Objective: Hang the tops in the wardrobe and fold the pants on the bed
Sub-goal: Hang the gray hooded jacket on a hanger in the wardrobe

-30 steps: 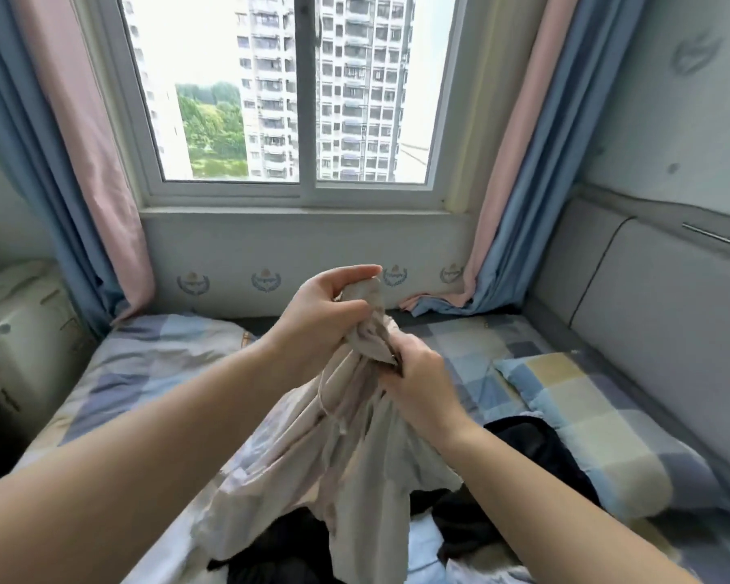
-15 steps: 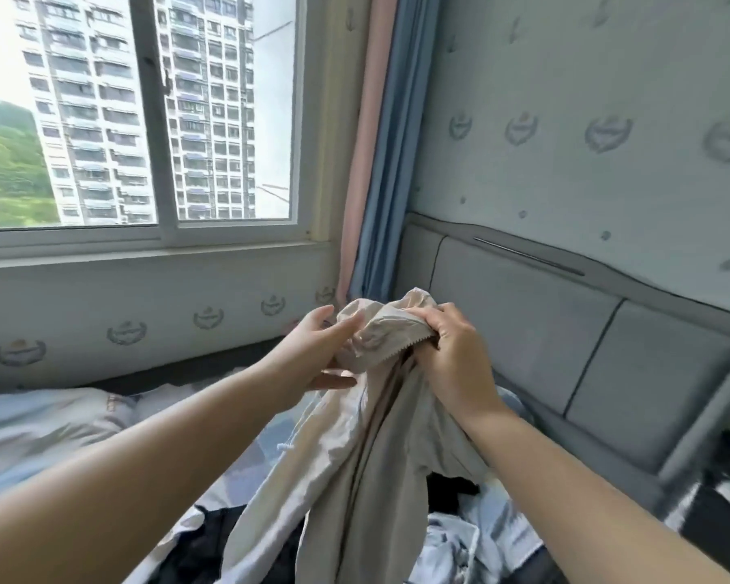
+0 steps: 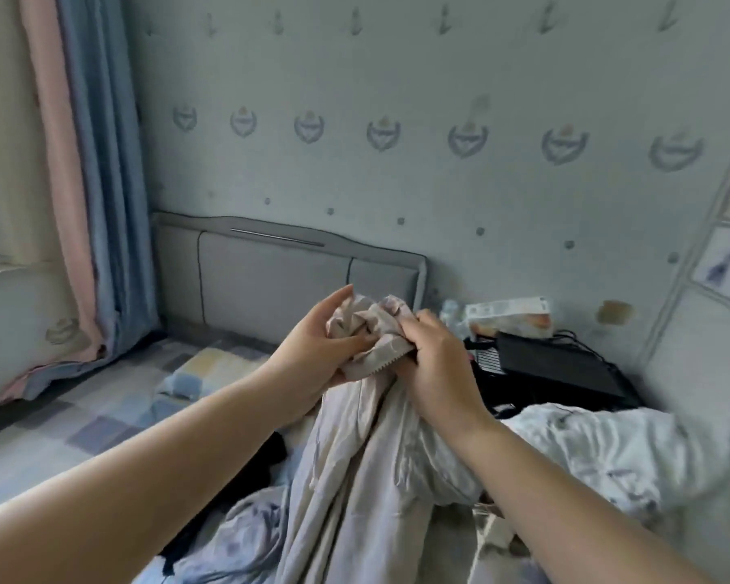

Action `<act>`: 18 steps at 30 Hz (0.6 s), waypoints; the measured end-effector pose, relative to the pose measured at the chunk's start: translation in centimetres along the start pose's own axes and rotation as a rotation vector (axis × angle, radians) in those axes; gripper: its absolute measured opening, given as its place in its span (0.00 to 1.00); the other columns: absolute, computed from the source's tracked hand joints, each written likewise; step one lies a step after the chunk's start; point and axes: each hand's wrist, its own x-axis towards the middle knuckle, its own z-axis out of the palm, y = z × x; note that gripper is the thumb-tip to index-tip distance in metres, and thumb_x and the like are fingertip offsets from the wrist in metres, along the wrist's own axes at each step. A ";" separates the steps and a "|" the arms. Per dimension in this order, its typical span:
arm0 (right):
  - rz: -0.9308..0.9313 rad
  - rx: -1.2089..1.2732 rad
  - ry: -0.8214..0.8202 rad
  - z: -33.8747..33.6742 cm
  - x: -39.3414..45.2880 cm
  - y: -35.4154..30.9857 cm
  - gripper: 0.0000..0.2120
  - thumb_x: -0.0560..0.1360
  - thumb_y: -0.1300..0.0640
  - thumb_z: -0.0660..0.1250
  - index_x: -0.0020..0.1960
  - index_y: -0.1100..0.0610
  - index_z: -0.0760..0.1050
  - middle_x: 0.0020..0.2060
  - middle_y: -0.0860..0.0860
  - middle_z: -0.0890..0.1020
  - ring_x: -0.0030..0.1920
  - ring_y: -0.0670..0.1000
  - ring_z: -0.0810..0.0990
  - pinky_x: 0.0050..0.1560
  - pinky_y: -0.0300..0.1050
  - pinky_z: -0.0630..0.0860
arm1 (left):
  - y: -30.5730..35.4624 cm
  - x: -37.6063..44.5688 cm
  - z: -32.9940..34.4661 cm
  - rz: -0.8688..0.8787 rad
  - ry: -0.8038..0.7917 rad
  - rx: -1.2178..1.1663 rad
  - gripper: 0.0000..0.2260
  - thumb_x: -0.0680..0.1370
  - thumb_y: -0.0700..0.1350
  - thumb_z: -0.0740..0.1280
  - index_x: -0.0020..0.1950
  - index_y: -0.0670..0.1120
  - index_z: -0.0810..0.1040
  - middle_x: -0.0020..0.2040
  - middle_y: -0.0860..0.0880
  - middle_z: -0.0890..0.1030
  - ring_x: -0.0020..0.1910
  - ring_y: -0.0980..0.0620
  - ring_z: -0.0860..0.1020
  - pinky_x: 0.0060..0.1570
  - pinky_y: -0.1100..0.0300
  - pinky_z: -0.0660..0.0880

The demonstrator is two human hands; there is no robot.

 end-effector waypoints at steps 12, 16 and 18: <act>-0.033 -0.591 0.128 -27.0 -11.1 7.1 0.38 0.68 0.70 0.64 0.74 0.48 0.61 0.55 0.56 0.77 0.53 0.59 0.79 0.44 0.51 0.80 | -2.8 0.4 28.0 0.018 -0.543 -0.172 0.11 0.80 0.36 0.61 0.55 0.46 0.81 0.45 0.45 0.84 0.40 0.53 0.82 0.38 0.61 0.80; 0.064 -0.743 0.117 -33.6 -14.1 8.9 0.29 0.69 0.70 0.65 0.68 0.54 0.72 0.52 0.58 0.77 0.51 0.60 0.79 0.40 0.55 0.81 | -4.2 -0.1 36.4 -0.074 -0.737 -0.311 0.10 0.76 0.40 0.62 0.53 0.42 0.81 0.48 0.42 0.84 0.45 0.49 0.83 0.41 0.57 0.81; 0.095 -0.761 0.100 -35.6 -15.4 9.5 0.26 0.71 0.68 0.65 0.67 0.55 0.73 0.52 0.58 0.77 0.48 0.60 0.80 0.38 0.54 0.80 | -4.8 0.0 38.9 -0.119 -0.787 -0.360 0.14 0.74 0.42 0.63 0.56 0.39 0.79 0.51 0.39 0.82 0.47 0.46 0.82 0.46 0.54 0.81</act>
